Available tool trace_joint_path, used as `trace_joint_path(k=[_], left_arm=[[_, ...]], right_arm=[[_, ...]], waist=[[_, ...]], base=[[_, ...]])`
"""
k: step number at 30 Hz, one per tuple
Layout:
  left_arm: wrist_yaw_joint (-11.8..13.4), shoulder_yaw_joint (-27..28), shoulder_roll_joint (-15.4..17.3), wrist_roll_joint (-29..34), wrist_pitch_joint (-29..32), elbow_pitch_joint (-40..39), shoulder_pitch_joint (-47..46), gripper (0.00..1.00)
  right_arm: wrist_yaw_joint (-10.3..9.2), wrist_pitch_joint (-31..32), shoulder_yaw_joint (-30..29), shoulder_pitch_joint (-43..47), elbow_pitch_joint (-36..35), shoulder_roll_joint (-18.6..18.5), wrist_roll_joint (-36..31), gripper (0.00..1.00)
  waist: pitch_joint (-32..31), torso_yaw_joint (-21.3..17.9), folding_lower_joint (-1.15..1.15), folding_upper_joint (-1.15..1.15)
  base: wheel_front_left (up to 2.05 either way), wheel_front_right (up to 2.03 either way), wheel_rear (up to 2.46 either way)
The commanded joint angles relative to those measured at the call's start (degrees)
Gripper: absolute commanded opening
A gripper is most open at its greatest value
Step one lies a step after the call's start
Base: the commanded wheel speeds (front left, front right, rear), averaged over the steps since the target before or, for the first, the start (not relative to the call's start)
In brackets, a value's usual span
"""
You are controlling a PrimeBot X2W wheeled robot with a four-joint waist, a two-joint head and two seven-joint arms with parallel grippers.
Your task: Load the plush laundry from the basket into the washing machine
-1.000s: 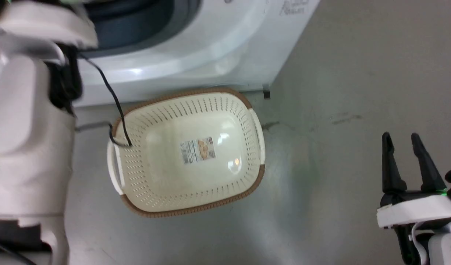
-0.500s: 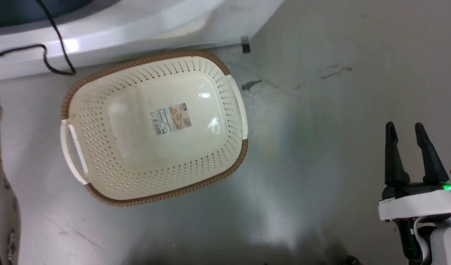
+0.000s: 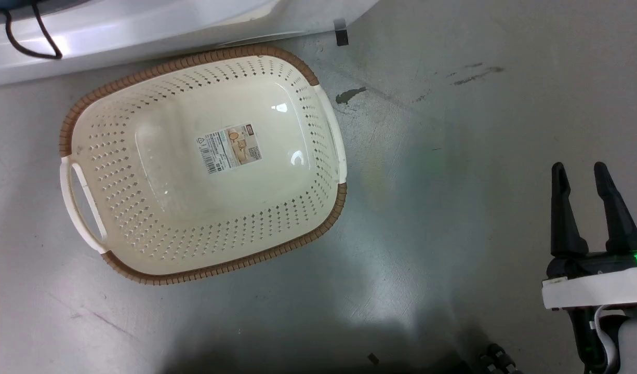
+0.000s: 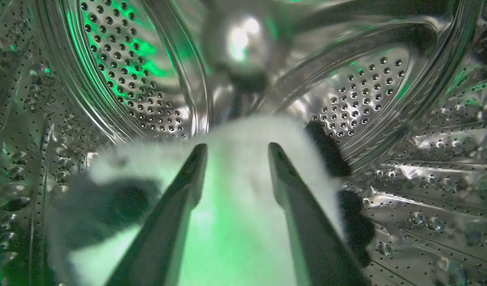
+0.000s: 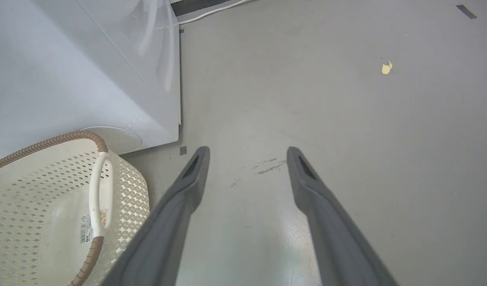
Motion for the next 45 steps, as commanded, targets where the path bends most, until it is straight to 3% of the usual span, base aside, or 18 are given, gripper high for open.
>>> trace_joint_path(k=[1, 12, 20, 30, 45], left_arm=[[0.3, 0.2, 0.2, -0.5, -0.1, 0.2, -1.4, 1.0], [-2.6, -1.5, -0.1, -1.5, -0.4, 4.7, -1.6, 1.0], [-4.8, -2.7, -1.8, -2.1, -5.2, 8.9, 1.9, 1.0], [-6.1, -2.3, -7.5, -3.1, -9.2, 12.1, 9.7, 1.0], [-8.0, 0.1, -15.9, 1.4, -9.3, 3.8, 27.2, 1.0]], right_arm=[[-0.04, 0.1, -0.3, 0.1, -0.5, 0.1, -0.2, 1.0], [-0.04, 0.8, -0.5, -0.1, -0.9, 0.1, -0.9, 1.0], [-0.04, 1.8, -1.0, -0.2, -1.6, 0.1, -2.0, 1.0], [-0.04, 3.9, -1.9, 0.7, -3.0, -0.5, -3.2, 1.0], [-0.04, 4.9, -1.7, 3.3, -1.0, -0.3, -3.3, 1.0]], waist=[[0.1, 0.1, -0.01, 0.0], [-1.4, 1.4, -0.01, 0.0], [-4.8, 3.5, -0.01, 0.0], [-9.6, 7.3, -0.01, 0.0], [-20.8, 11.7, -0.01, 0.0]], base=[[0.0, 0.0, 0.0], [0.0, 0.0, 0.0], [0.0, 0.0, 0.0], [0.0, 0.0, 0.0], [0.0, 0.0, 0.0]])
